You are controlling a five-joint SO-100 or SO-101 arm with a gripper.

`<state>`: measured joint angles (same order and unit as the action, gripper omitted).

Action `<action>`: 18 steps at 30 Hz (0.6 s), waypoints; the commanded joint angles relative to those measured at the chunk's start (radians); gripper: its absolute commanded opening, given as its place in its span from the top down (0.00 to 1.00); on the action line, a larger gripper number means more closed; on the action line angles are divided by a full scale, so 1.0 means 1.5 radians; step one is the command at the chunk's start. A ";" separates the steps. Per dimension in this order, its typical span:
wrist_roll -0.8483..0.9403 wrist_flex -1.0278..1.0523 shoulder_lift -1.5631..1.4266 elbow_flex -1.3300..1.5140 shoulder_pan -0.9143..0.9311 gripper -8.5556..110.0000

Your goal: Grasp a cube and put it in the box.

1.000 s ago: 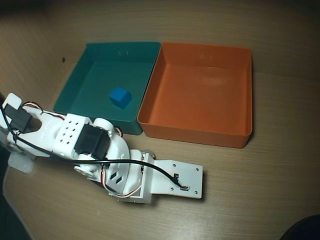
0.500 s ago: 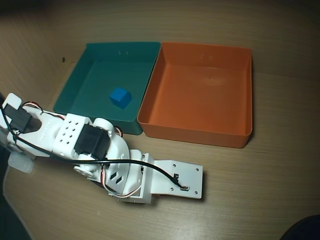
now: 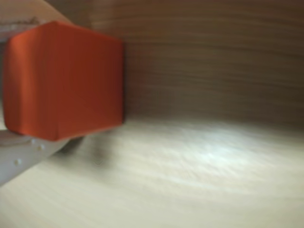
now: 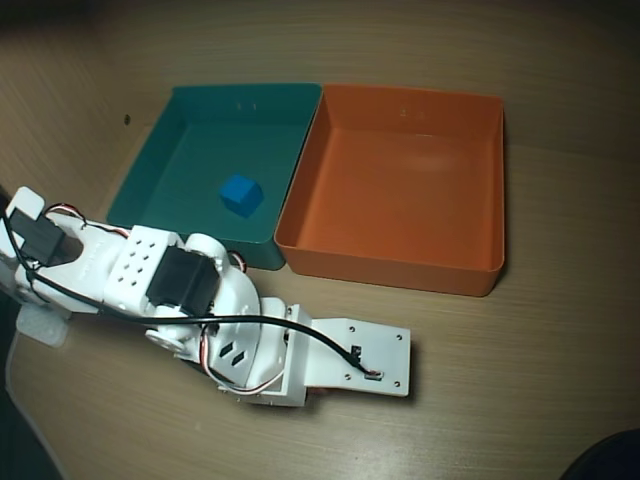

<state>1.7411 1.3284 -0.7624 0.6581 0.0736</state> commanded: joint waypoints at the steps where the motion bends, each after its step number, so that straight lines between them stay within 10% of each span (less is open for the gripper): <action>1: 0.004 -0.008 -0.060 -0.115 0.007 0.98; 18: -0.007 -0.007 -0.124 -0.302 -0.123 0.98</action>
<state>1.7411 1.3284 -0.7762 0.2869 -0.0736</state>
